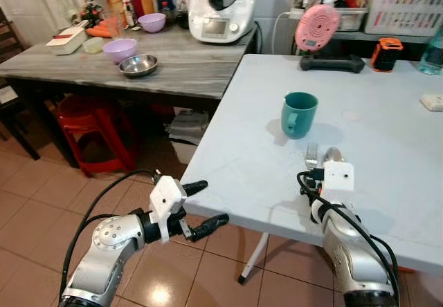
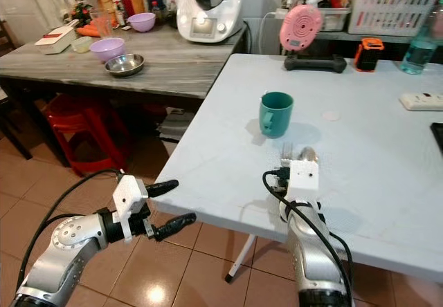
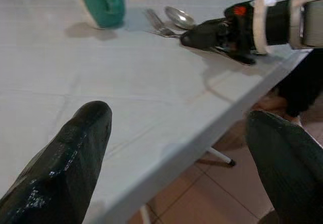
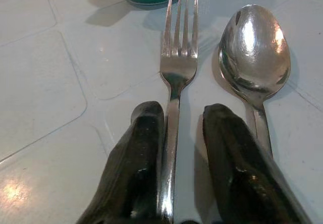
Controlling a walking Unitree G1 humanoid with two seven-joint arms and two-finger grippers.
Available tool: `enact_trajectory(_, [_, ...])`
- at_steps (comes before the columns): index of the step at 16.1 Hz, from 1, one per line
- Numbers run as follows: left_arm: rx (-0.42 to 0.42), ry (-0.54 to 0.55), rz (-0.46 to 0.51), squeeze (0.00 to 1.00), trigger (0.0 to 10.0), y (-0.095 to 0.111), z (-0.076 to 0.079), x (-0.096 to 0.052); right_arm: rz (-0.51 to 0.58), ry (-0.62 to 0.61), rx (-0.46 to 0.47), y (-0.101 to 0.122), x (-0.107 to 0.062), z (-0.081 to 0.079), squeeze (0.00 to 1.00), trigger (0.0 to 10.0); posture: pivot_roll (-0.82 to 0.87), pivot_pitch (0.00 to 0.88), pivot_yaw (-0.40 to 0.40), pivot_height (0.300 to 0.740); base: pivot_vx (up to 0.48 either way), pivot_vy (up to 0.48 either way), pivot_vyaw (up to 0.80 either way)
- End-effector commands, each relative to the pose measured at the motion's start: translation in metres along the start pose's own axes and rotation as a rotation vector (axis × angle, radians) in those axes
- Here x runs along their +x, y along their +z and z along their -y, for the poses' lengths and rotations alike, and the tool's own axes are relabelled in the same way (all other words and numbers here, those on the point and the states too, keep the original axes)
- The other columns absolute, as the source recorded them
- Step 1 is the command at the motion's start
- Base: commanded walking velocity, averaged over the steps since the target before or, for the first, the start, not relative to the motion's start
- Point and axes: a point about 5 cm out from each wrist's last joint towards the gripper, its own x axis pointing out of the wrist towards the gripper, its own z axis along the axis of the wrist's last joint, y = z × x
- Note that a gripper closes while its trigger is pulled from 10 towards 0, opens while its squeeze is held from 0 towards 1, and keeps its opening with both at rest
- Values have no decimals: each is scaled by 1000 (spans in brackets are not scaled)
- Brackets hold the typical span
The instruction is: Setting the table
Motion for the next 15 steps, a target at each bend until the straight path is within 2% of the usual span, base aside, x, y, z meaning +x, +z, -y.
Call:
enact_trajectory(1, [26,-10,-16,0,10000,1,-3,-2,-64,37,9,-11,3,-7,0,0,-78,0,101,740,0,0,0])
enact_trajectory(10, [37,-45,-48,0,10000,-9,-2,-3,-96,36,43,-19,5,-10,0,0,-76,0,103,740,0,0,0])
enact_trajectory(14, [53,-49,-48,0,10000,-9,-4,-2,-67,20,132,-13,4,-12,0,0,-77,0,104,740,0,0,0])
enact_trajectory(15, [48,-12,-34,0,10000,-8,-6,-2,-45,8,159,-8,4,-11,0,0,-76,0,104,740,0,0,0])
